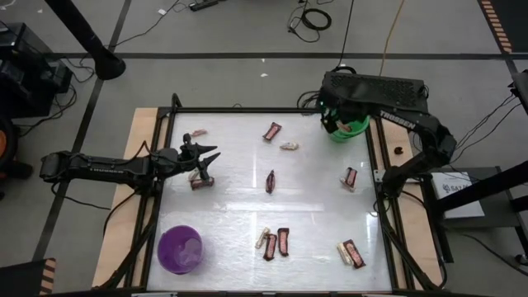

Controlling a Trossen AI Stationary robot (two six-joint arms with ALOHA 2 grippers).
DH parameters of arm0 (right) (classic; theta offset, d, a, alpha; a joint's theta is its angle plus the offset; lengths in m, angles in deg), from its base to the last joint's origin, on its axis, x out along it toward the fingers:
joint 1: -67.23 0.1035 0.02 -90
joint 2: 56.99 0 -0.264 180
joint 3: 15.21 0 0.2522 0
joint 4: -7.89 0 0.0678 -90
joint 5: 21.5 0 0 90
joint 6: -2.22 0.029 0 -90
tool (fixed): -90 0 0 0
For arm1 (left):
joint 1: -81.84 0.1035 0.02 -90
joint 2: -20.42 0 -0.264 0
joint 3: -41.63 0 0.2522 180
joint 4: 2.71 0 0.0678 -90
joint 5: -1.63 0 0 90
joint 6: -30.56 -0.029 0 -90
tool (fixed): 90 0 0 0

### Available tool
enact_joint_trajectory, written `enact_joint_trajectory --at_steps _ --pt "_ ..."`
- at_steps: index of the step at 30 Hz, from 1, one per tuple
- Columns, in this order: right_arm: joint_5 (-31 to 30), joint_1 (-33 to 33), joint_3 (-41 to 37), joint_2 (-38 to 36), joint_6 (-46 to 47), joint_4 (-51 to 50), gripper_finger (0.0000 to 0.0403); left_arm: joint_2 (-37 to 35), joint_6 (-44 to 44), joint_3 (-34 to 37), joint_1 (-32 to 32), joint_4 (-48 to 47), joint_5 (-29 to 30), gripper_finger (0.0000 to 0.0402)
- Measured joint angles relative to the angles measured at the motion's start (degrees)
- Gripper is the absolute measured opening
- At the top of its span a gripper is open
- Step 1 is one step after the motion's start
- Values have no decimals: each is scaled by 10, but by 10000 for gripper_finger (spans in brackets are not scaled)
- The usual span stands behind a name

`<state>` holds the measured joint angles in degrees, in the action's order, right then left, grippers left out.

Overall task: Sort candy by brand, put in halloween buckets
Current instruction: Put the brown candy bar into the green bucket

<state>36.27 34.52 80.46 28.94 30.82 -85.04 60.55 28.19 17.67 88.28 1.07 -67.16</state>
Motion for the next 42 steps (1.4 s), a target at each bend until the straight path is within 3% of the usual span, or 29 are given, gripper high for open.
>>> enact_joint_trajectory --at_steps 3,15,17,21,25,32,38,42 --pt "23 -23 0 0 -14 1 18 0 0 0 0 0 0 128" --pt "-5 -32 0 0 -13 20 97 0 0 0 0 -1 0 128" --pt "26 -27 0 0 -13 28 109 0 0 0 0 -1 0 128" --pt "156 2 0 0 -15 62 125 0 0 0 0 -1 0 128" --pt "234 66 0 0 -15 118 132 0 1 0 0 -1 0 128" --pt "251 225 -8 0 -4 207 133 0 2 0 0 -1 0 128" --pt "257 373 -76 0 -15 326 132 0 2 0 0 -1 0 128" --pt "311 459 -156 0 -55 449 133 0 2 0 0 -1 0 128"
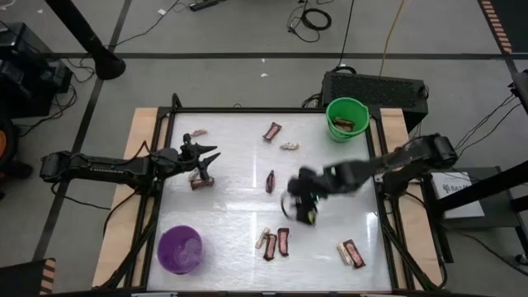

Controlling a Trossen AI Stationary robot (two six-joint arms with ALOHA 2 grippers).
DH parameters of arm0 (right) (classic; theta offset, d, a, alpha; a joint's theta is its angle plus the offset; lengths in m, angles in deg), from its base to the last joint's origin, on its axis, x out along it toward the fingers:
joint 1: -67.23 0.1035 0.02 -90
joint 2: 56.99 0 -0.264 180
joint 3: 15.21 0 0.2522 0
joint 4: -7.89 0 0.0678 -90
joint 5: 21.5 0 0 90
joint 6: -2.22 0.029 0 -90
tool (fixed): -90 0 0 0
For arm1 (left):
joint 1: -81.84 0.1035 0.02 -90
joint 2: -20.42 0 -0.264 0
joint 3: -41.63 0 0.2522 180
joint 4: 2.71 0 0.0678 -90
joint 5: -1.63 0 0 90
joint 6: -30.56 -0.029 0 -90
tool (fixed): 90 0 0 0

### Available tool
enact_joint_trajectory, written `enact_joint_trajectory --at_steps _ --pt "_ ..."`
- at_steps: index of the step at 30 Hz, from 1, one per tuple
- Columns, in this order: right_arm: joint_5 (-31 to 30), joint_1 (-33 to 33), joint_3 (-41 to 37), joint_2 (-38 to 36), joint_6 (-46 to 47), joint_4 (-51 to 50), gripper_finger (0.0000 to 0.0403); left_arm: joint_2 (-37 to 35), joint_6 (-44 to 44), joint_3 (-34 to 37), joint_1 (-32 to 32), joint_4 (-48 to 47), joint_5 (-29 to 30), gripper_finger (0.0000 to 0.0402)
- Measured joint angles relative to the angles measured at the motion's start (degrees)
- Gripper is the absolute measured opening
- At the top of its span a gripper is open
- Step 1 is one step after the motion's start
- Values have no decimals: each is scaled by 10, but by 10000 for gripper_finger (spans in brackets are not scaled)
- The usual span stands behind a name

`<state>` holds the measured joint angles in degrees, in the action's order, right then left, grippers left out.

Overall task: Sort candy by brand, put in halloween buckets
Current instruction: Put the brown candy bar into the green bucket

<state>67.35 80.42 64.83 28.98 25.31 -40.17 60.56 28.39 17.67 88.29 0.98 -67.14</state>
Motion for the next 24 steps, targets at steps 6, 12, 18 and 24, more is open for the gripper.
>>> enact_joint_trajectory --at_steps 6,12,18,24 --pt "11 87 -129 6 -95 300 132 0 3 0 0 1 0 128" --pt "-25 115 -149 37 -101 332 132 0 3 0 0 2 0 128" --pt "-32 113 -149 99 -103 343 133 0 3 0 0 2 0 128" --pt "-30 112 -129 154 -131 343 133 0 3 0 0 2 0 128"
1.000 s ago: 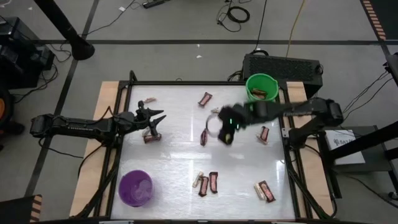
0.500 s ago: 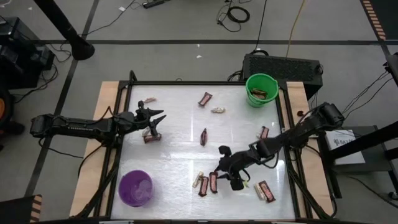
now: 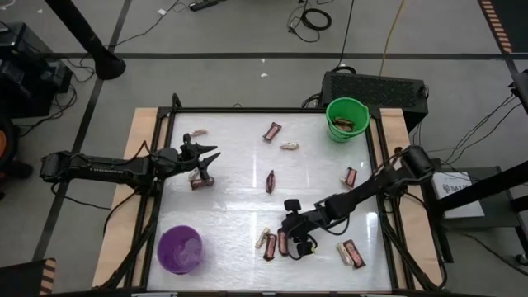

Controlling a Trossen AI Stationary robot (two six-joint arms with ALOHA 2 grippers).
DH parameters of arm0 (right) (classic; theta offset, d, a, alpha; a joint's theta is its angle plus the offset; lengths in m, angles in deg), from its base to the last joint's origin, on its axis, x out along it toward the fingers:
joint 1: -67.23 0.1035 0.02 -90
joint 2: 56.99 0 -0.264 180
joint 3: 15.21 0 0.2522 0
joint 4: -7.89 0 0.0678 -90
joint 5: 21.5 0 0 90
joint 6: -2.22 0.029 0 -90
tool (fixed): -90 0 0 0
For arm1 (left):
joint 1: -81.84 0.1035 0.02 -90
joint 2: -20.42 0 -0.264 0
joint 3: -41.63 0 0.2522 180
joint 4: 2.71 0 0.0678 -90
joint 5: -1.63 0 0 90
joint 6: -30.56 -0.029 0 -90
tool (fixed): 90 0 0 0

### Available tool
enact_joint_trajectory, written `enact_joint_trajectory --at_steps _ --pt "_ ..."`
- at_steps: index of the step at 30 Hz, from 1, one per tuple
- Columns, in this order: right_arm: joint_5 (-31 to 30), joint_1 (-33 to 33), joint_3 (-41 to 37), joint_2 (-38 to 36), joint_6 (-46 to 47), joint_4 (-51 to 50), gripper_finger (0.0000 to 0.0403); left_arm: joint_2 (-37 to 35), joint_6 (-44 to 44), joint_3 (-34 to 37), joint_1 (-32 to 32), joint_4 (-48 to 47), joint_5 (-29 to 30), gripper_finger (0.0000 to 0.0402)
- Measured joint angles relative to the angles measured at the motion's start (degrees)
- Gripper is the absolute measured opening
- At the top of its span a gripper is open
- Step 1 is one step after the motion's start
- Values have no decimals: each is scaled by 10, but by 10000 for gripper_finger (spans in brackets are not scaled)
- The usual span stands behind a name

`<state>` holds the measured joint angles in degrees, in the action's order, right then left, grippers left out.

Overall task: Sort candy by brand, put in halloween buckets
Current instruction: Put the brown candy bar into the green bucket

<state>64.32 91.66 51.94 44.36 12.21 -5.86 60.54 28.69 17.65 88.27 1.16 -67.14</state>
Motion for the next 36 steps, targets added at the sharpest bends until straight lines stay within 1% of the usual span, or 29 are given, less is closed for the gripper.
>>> enact_joint_trajectory --at_steps 5,11,21,23,25,29,30,31,34,36 --pt "0 -1 19 11 -15 -27 133 0 0 0 0 0 0 128" --pt "-3 -2 21 14 -3 -75 133 0 0 0 0 -1 0 128" --pt "0 -4 23 50 -2 -74 129 0 0 0 0 -1 0 128" --pt "1 -4 23 51 -4 -75 119 0 0 0 0 -1 0 128" --pt "2 -3 22 51 -11 -74 96 0 0 0 0 -1 0 128" --pt "4 -3 23 50 -37 -73 26 0 0 0 0 -1 0 128" --pt "3 -3 26 50 -42 -75 14 0 0 0 0 -1 0 128" --pt "1 -4 30 51 -50 -77 8 0 0 0 0 -1 0 128" --pt "-8 -5 47 53 -69 -93 13 0 0 0 0 -1 0 128" --pt "-8 -7 66 53 -85 -119 10 0 0 0 0 -1 0 128"
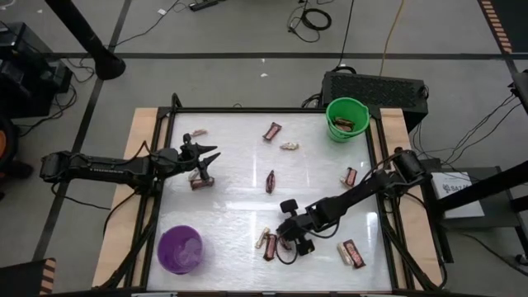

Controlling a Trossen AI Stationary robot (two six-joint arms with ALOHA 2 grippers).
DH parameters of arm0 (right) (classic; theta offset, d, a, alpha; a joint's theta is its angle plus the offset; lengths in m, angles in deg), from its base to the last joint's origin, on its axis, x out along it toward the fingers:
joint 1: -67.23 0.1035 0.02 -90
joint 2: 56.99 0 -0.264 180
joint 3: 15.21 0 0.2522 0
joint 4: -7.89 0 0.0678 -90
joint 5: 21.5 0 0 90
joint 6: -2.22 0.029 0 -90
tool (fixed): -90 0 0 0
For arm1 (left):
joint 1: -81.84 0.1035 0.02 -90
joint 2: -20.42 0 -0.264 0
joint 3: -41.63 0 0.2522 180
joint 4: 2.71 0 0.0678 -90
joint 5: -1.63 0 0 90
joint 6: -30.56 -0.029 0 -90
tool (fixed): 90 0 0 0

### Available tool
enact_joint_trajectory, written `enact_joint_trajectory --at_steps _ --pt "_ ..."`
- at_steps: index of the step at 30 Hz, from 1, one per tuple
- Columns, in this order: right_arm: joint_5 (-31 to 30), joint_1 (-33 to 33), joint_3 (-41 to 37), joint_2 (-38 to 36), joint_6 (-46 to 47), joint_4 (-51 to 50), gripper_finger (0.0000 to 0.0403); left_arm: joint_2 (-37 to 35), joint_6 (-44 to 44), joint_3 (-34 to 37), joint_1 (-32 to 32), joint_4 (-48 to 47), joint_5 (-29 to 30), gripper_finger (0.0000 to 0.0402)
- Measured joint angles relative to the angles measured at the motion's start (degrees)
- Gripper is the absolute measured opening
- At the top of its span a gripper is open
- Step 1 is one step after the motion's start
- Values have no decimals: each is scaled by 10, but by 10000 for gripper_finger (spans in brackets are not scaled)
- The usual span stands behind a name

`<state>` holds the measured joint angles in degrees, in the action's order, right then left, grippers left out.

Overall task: Sort candy by brand, put in halloween buckets
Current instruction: Put the brown candy bar into the green bucket

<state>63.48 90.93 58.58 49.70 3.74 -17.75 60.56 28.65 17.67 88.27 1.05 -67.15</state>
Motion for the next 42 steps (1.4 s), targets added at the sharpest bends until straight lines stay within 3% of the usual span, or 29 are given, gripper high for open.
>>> enact_joint_trajectory --at_steps 13,21,25,33,42 --pt "-61 -8 210 -3 -2 -350 1 0 0 0 0 0 0 128" --pt "-94 -12 242 -4 34 -482 0 0 0 0 0 0 0 128" --pt "-148 -30 242 -5 58 -572 0 0 0 0 0 0 0 128" --pt "-213 -165 242 -46 17 -632 0 0 0 0 0 1 0 128" --pt "-318 -369 242 -179 -12 -693 0 0 -4 0 0 0 0 128"
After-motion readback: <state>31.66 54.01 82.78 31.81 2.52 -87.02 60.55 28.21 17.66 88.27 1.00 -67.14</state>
